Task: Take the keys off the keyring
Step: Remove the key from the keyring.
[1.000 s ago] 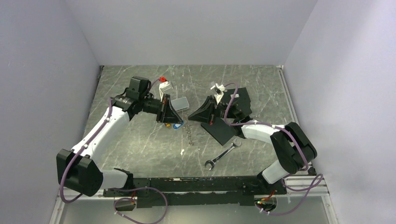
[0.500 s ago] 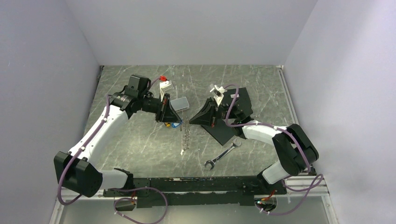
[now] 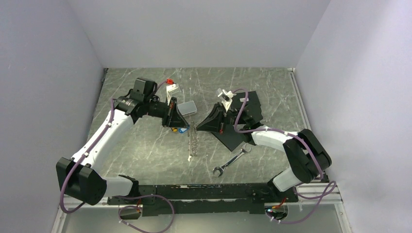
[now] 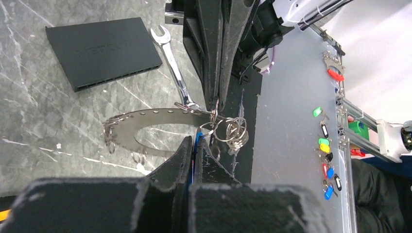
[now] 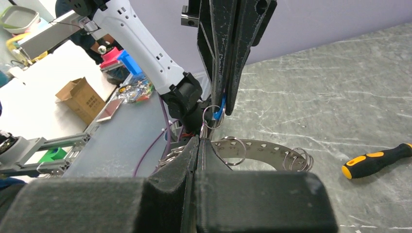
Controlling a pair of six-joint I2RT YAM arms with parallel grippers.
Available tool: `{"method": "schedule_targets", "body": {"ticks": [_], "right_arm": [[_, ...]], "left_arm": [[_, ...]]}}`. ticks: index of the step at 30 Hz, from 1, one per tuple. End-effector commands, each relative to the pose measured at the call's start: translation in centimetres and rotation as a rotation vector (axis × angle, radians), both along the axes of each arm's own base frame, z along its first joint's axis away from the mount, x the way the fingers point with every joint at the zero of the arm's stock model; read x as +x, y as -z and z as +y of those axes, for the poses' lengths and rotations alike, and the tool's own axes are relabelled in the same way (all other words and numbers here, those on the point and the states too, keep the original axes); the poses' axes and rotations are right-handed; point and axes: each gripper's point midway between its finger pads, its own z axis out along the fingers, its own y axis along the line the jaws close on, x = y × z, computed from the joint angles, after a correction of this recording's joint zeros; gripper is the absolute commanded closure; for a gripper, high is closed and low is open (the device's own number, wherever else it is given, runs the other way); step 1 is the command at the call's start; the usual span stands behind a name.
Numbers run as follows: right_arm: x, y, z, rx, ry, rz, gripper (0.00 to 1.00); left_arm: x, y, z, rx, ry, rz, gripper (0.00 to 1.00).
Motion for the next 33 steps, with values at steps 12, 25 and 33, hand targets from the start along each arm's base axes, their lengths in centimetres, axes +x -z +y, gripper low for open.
{"method": "schedule_targets", "body": {"ticks": [12,25,33], "right_arm": [[-1.7,-3.0,-0.6,0.092,-0.042,-0.075,1.0],[-1.4,-3.0,-0.5,0.1,-0.035,-0.06,1.0],[-1.7,-1.8,-0.5,0.052,-0.069,-0.112,1.0]], "left_arm": [[0.8,1.0,-0.8,-0.012,-0.026,0.036,1.0],[-0.1,0.8,-1.0,-0.029,0.02,0.042,1.0],[-0.2,-1.5,-0.6,-0.01,0.015,-0.018,1.0]]}}
